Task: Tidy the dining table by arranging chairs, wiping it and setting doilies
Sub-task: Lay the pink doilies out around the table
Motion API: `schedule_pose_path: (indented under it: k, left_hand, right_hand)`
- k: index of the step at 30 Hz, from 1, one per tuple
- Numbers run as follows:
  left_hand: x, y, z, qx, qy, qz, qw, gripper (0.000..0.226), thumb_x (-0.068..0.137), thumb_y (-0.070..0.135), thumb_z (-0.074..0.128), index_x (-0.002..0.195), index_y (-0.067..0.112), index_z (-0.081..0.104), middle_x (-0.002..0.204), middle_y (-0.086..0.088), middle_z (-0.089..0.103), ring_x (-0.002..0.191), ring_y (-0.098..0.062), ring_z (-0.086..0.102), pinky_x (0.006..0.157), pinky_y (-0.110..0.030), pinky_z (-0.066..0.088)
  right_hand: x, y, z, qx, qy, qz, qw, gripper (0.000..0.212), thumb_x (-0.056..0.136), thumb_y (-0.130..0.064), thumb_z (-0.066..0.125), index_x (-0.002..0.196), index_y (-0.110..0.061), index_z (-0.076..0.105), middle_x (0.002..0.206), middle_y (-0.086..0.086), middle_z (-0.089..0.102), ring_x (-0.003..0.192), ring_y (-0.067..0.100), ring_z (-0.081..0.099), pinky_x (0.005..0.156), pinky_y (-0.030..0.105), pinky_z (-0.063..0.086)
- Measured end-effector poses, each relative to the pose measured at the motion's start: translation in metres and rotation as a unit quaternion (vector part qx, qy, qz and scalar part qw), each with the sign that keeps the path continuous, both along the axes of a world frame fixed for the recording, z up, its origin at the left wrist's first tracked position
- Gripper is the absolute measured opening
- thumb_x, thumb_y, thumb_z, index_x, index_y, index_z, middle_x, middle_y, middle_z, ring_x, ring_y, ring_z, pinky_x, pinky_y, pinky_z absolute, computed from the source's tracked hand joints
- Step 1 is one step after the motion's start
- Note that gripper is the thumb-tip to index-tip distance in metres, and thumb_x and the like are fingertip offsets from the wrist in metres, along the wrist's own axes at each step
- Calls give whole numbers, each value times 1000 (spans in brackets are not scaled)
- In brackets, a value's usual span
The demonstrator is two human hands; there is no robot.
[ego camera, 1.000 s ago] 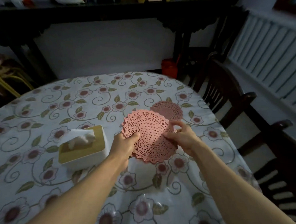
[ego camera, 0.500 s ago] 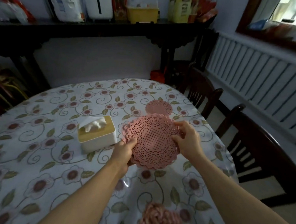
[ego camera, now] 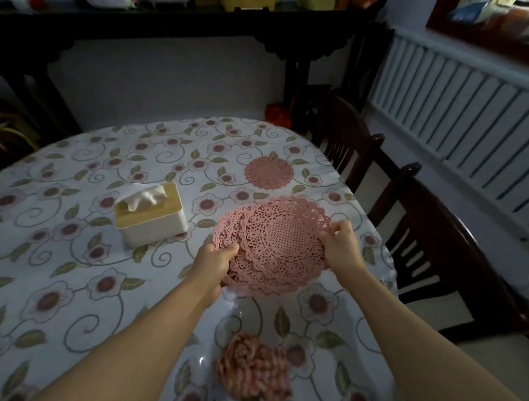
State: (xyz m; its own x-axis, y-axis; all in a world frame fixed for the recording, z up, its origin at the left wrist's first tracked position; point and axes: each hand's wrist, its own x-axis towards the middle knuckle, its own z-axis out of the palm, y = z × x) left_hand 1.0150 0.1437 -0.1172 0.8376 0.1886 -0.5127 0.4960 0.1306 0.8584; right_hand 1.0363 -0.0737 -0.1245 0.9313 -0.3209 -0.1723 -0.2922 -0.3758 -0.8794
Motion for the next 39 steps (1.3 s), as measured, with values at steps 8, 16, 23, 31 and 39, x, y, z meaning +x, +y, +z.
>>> schedule_pose_path:
  k: [8,16,23,31,39]
  left_hand:
    - [-4,-7,-16,149,39,50,987,22,93,16,53,112,6,56,106,-16,63,93,-34,62,75,-50,56]
    - [-21,11,-31,229,59,100,966,10,93,14,50,87,9,56,86,-7,58,84,-27,56,81,-38,49]
    - [-32,9,-28,220,43,106,969,15,94,13,49,107,9,56,86,-1,57,77,-21,53,78,-35,44]
    - [-52,7,-1,200,24,105,974,26,93,16,52,115,3,56,87,-3,60,82,-24,57,87,-40,51]
    - [-85,60,38,203,-1,166,965,54,90,23,59,133,-4,42,129,-9,54,114,-28,54,98,-41,45]
  right_hand:
    - [-4,-36,-59,-17,81,-19,996,28,90,3,41,108,-7,59,95,9,63,85,28,59,72,39,53]
    - [-9,-39,-103,12,162,-71,984,28,87,-12,51,114,-17,55,116,9,59,108,33,57,84,33,45]
    - [-22,-30,-88,-102,261,-13,960,19,93,-10,44,104,-2,56,108,14,61,99,27,59,82,31,46]
    - [-39,19,-31,80,163,158,971,53,93,-39,53,134,-8,41,117,6,59,102,21,59,93,44,51]
    - [-52,95,22,100,82,247,960,57,75,-11,77,123,-6,46,95,6,62,79,21,67,63,28,55]
